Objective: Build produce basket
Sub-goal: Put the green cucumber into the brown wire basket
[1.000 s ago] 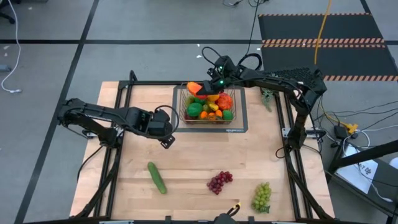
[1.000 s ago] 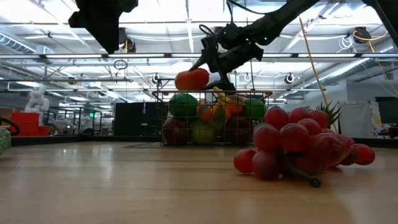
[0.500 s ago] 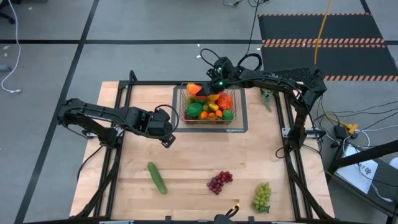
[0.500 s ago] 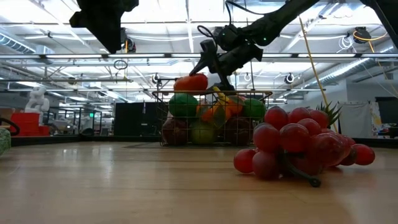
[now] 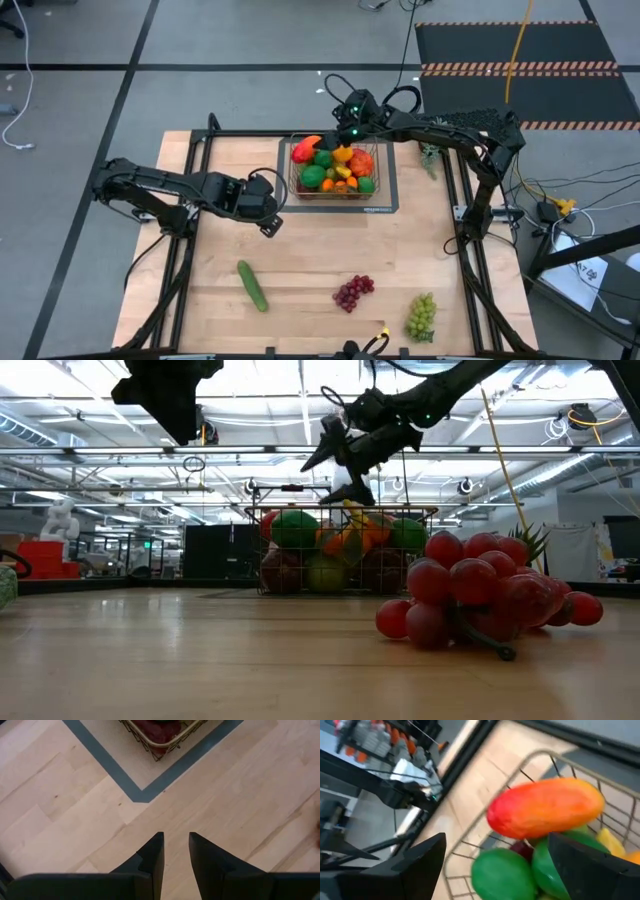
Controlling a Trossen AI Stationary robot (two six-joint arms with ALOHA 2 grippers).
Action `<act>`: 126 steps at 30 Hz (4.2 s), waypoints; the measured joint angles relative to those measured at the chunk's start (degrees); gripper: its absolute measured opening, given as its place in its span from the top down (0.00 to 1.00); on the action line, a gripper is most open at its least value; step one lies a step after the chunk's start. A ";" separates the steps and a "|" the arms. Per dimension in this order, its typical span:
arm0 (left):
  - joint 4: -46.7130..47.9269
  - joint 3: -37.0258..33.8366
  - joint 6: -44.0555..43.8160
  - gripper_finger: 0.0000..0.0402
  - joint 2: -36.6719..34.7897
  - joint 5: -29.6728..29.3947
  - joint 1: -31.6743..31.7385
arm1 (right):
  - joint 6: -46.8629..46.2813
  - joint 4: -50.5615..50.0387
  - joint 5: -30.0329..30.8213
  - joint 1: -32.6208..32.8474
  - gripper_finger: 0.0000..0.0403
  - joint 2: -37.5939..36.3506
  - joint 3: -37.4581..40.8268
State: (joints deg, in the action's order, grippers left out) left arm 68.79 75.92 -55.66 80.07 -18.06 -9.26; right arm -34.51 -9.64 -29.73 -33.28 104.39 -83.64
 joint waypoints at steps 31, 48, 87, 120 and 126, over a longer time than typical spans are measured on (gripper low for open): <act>-6.45 -7.30 25.40 0.50 0.00 6.01 -22.70 | 9.86 -14.74 0.06 7.65 0.16 -25.92 0.00; -22.68 -23.49 44.64 0.08 0.00 9.48 -26.55 | 4.34 -27.44 7.78 20.37 0.16 -31.03 0.02; -43.24 -39.63 57.91 0.44 0.02 14.64 -26.57 | 7.35 -24.89 8.69 16.02 0.16 -31.36 0.02; -44.87 -25.28 35.27 0.61 0.04 7.96 -17.90 | 13.84 -17.91 13.20 20.96 0.16 -31.36 0.02; -44.84 -19.39 32.78 0.61 0.04 7.12 -13.05 | 19.02 -17.53 13.37 22.60 0.16 -31.31 0.02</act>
State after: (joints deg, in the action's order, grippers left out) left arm 23.95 56.53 -22.88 80.12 -10.95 -22.32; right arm -15.48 -27.17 -16.36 -10.68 73.08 -83.61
